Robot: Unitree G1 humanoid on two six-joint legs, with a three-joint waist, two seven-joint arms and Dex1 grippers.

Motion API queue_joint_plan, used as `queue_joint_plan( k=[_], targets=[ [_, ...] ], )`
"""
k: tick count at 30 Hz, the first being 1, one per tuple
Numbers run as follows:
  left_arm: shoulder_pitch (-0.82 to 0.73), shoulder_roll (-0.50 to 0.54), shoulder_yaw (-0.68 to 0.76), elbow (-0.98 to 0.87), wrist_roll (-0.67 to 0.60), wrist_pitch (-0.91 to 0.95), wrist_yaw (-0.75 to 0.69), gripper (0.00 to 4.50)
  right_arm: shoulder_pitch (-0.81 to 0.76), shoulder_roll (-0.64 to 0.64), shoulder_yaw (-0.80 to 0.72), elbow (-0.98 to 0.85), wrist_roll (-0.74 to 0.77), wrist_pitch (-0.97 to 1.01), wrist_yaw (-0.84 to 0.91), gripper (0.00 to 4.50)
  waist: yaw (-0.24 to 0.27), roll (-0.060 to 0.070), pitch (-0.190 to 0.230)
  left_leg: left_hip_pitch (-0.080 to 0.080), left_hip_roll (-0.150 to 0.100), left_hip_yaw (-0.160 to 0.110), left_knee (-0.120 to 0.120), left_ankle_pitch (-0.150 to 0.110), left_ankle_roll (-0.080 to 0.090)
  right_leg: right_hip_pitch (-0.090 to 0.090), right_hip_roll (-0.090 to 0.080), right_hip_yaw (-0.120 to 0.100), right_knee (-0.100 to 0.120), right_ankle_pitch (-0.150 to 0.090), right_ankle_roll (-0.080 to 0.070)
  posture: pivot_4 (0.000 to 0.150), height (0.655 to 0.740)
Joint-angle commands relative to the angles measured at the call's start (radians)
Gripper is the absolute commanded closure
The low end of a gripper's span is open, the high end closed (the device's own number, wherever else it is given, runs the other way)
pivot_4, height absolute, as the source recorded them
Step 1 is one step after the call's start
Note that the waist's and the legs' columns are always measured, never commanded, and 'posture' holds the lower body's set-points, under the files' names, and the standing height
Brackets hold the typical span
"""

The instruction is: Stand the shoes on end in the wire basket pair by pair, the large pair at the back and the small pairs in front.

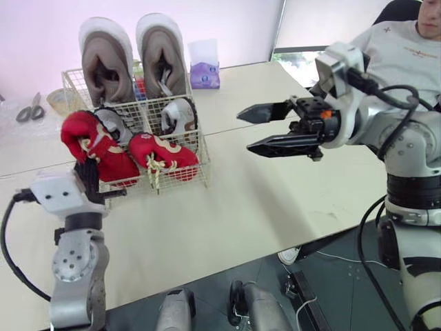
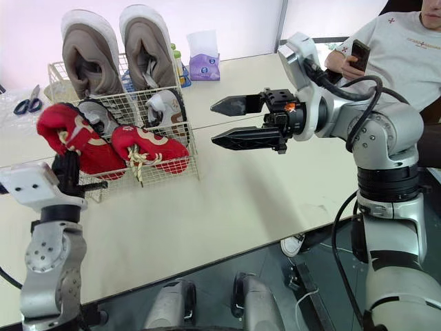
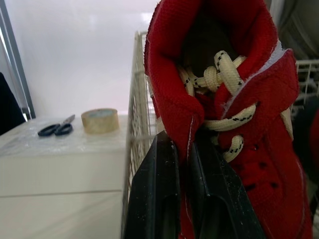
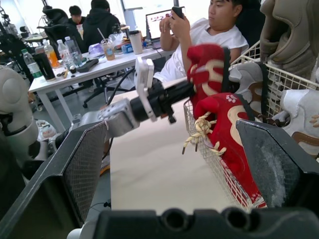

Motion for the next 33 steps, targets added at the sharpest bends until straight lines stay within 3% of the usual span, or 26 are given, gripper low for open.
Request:
queue_joint_plan(
  k=[1, 4, 8, 11, 15, 18, 21, 23, 26, 33],
  targets=[
    [0.031, 0.003, 0.002, -0.042, 0.001, -0.003, -0.028, 4.48, -0.026, 0.007, -0.015, 0.003, -0.005, -0.022, -0.004, 0.0, 0.0, 0.0, 0.0, 0.0, 0.0, 0.0, 0.0, 0.0, 0.0, 0.0, 0.0, 0.0, 0.0, 0.0, 0.0, 0.15, 0.74],
    [0.048, 0.011, 0.023, -0.086, -0.03, 0.023, -0.047, 4.48, -0.021, 0.01, -0.014, 0.006, -0.004, -0.026, -0.007, 0.0, -0.001, 0.0, 0.0, 0.0, 0.0, 0.0, 0.0, -0.002, 0.001, 0.0, 0.0, 0.0, -0.001, 0.0, 0.0, 0.15, 0.74],
    [0.083, 0.036, 0.065, -0.175, -0.098, 0.09, -0.077, 3.0, -0.008, 0.019, -0.012, 0.011, -0.006, -0.032, -0.009, 0.0, -0.001, 0.001, 0.0, -0.001, 0.001, 0.001, 0.0, -0.004, 0.001, -0.001, 0.001, 0.0, -0.001, 0.0, 0.0, 0.15, 0.74],
    [0.128, 0.05, 0.107, -0.263, -0.207, 0.192, -0.084, 1.54, 0.013, 0.018, -0.011, 0.004, -0.011, -0.032, -0.005, 0.0, -0.001, 0.001, 0.0, -0.001, 0.001, 0.001, 0.0, -0.004, 0.001, -0.002, 0.001, 0.0, -0.001, 0.0, 0.0, 0.15, 0.74],
    [0.278, 0.055, 0.243, -0.358, -0.556, 0.296, -0.074, 1.54, 0.052, 0.016, -0.002, -0.009, -0.027, -0.037, -0.004, 0.0, -0.003, 0.001, 0.001, -0.001, 0.002, 0.001, 0.0, -0.005, -0.001, -0.002, 0.001, 0.0, -0.001, -0.001, 0.0, 0.15, 0.74],
    [0.394, 0.098, 0.337, -0.36, -0.758, 0.302, -0.094, 1.54, 0.088, 0.016, 0.003, -0.025, -0.038, -0.037, -0.015, 0.0, -0.005, 0.003, 0.002, -0.001, 0.002, 0.0, 0.0, -0.006, -0.002, -0.002, 0.001, 0.0, -0.004, -0.001, 0.0, 0.15, 0.74],
    [0.519, 0.174, 0.431, -0.351, -0.908, 0.299, -0.163, 1.54, 0.158, -0.011, 0.032, -0.049, -0.082, -0.051, -0.014, 0.0, -0.007, 0.008, 0.003, -0.005, 0.004, -0.009, 0.0, -0.007, -0.003, 0.0, 0.004, -0.008, -0.02, -0.001, 0.0, 0.15, 0.74],
    [0.605, 0.232, 0.471, -0.356, -0.952, 0.309, -0.218, 1.54, 0.218, -0.038, 0.049, -0.066, -0.114, -0.067, -0.011, 0.0, -0.01, 0.011, 0.003, -0.012, 0.01, -0.022, -0.001, -0.007, -0.003, 0.001, 0.007, -0.014, -0.033, 0.0, 0.0, 0.15, 0.74],
    [0.692, 0.31, 0.511, -0.326, -0.941, 0.321, -0.288, 1.54, 0.304, -0.051, 0.056, -0.091, -0.129, -0.07, -0.029, 0.0, -0.009, 0.015, 0.003, -0.016, 0.008, -0.019, -0.001, -0.007, -0.003, -0.001, 0.001, -0.013, -0.031, 0.0, 0.0, 0.15, 0.74],
    [0.71, 0.401, 0.49, -0.189, -0.86, 0.323, -0.447, 1.54, 0.369, -0.056, 0.065, -0.105, -0.166, -0.099, -0.051, 0.0, -0.007, 0.017, 0.004, -0.017, 0.002, -0.012, 0.0, -0.008, -0.001, -0.007, 0.003, -0.011, -0.031, 0.0, 0.0, 0.15, 0.74]
  ],
)
